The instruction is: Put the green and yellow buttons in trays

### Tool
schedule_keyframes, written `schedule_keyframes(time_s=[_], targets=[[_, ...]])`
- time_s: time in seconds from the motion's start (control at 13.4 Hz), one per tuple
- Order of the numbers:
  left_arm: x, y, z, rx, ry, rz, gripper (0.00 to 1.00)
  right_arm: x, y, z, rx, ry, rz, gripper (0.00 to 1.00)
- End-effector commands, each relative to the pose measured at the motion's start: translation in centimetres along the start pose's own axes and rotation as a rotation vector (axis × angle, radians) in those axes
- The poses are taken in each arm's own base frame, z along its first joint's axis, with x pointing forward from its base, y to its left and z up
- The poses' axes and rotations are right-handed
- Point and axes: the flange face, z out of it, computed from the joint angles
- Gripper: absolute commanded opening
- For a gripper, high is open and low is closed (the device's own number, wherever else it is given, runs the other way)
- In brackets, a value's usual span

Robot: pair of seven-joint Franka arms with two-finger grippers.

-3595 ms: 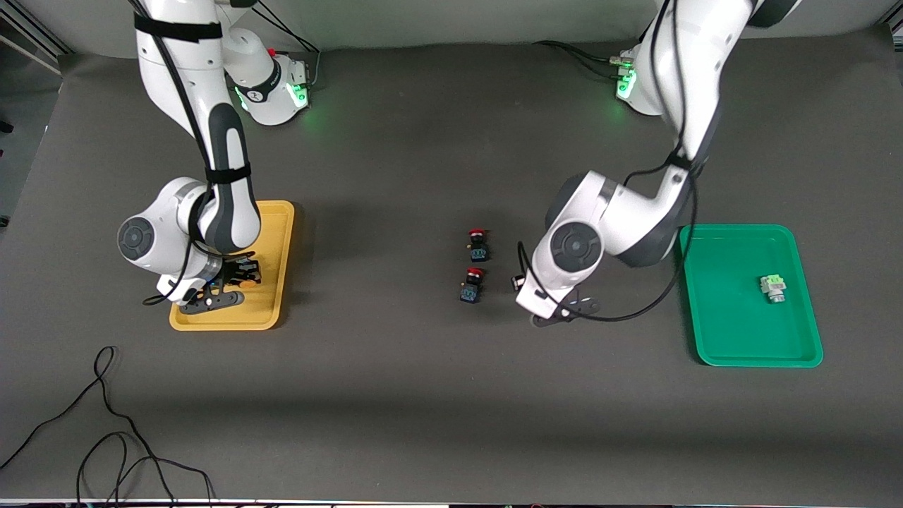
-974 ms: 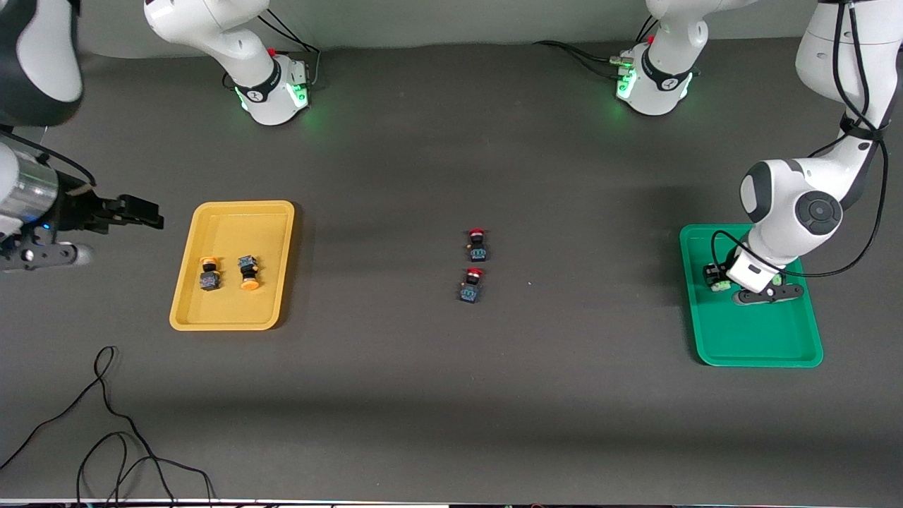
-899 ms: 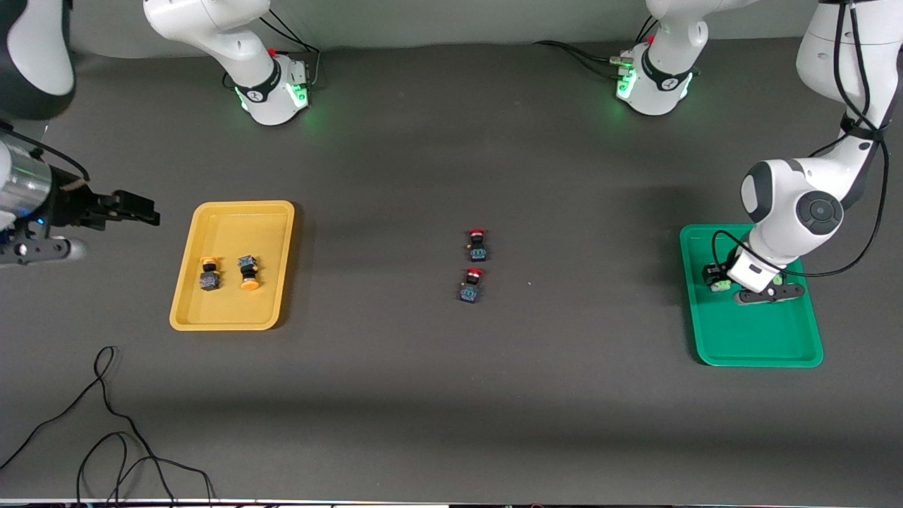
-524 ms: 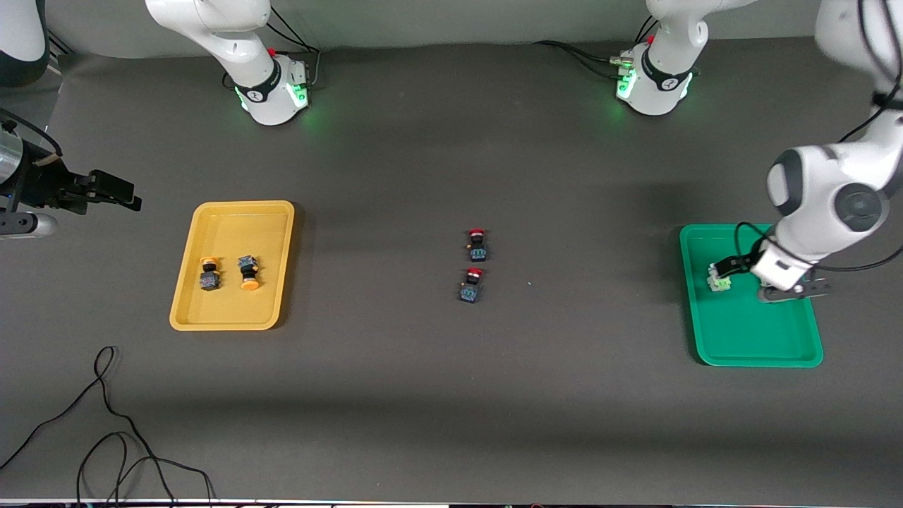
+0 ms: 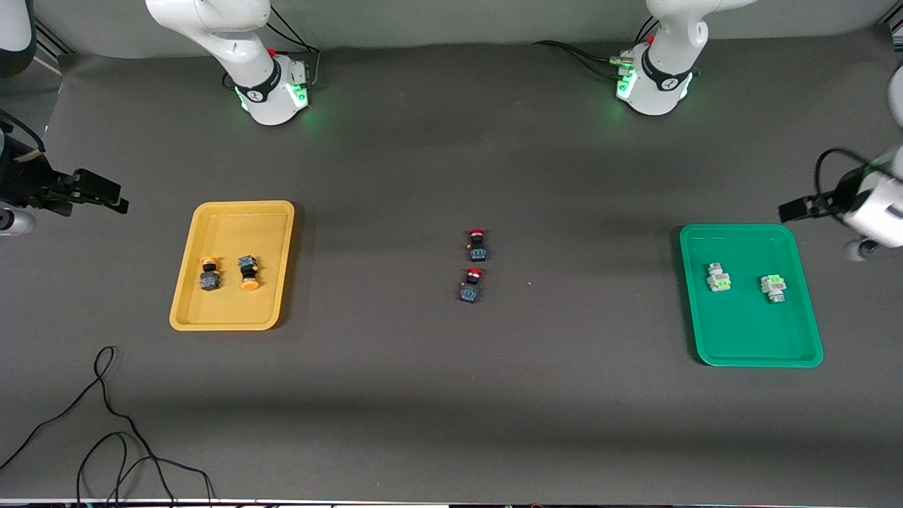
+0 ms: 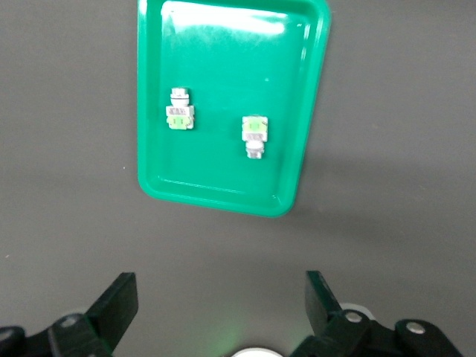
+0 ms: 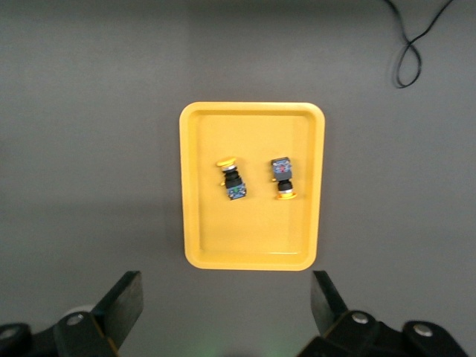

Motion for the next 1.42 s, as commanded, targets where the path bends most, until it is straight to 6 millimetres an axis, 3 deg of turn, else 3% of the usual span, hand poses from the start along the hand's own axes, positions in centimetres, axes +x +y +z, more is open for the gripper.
schedule_keyframes(time_s=[0.0,0.22,0.9,1.05,1.12,1.2,1.35], targets=[[0.0,0.7,-4.7,-0.018,0.020,0.040,1.00,0.6,-0.7,-0.7,-0.045,0.009,0.003,1.00],[0.4,1.7,-6.2,-0.039,0.049,0.058,1.00,0.6,-0.5,-0.7,-0.035,0.009,0.006,1.00],[0.0,3.1,-5.5,-0.065,0.011,0.097,1.00,0.1,-0.4,-0.4,0.005,-0.031,0.016,1.00],[-0.5,4.9,-6.1,-0.058,0.029,0.128,1.00,0.1,-0.4,-0.3,0.005,-0.033,0.016,1.00],[-0.3,4.2,-6.2,-0.059,0.051,0.114,1.00,0.1,-0.5,-0.3,0.005,-0.033,0.015,1.00],[-0.2,5.5,-6.3,-0.054,0.080,0.132,1.00,0.1,-0.5,-0.4,0.005,-0.031,0.013,1.00],[-0.5,5.7,-5.9,-0.054,0.100,0.135,1.00,0.1,-0.4,-0.4,0.005,-0.031,0.015,1.00]])
